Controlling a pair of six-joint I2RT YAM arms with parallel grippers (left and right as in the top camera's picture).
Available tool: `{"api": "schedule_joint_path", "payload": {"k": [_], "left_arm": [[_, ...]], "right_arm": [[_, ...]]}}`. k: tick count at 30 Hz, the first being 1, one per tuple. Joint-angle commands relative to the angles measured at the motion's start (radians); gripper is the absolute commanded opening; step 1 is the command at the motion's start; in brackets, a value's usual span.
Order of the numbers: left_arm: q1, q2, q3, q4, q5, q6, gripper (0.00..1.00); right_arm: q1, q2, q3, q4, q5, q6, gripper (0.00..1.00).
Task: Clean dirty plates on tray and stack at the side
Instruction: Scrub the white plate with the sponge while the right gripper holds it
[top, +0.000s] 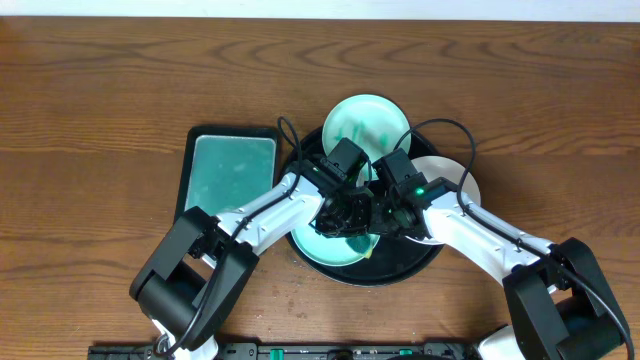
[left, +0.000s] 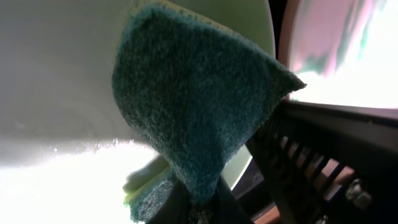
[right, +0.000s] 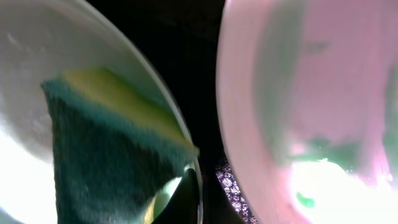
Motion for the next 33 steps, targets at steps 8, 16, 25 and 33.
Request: {"api": "schedule_joint_path", "payload": {"k": [8,16,25,33], "left_arm": [[-0.027,0.016,-0.019,-0.28,-0.489,-0.033,0.08],[0.002,0.016,0.023,-0.415,-0.869,-0.038,0.08],[0.02,0.016,0.046,-0.351,-0.932,-0.021,0.08],[0.019,0.02,0.034,-0.077,-0.345,0.081,0.08]], "right_arm": [[-0.009,0.0,0.003,-0.003,0.036,0.003,0.01],[-0.009,0.0,0.002,-0.003,0.037,0.003,0.01],[-0.009,0.0,0.002,-0.004,0.037,0.003,0.01],[-0.009,0.0,0.002,-0.008,0.037,0.003,0.01]]}}
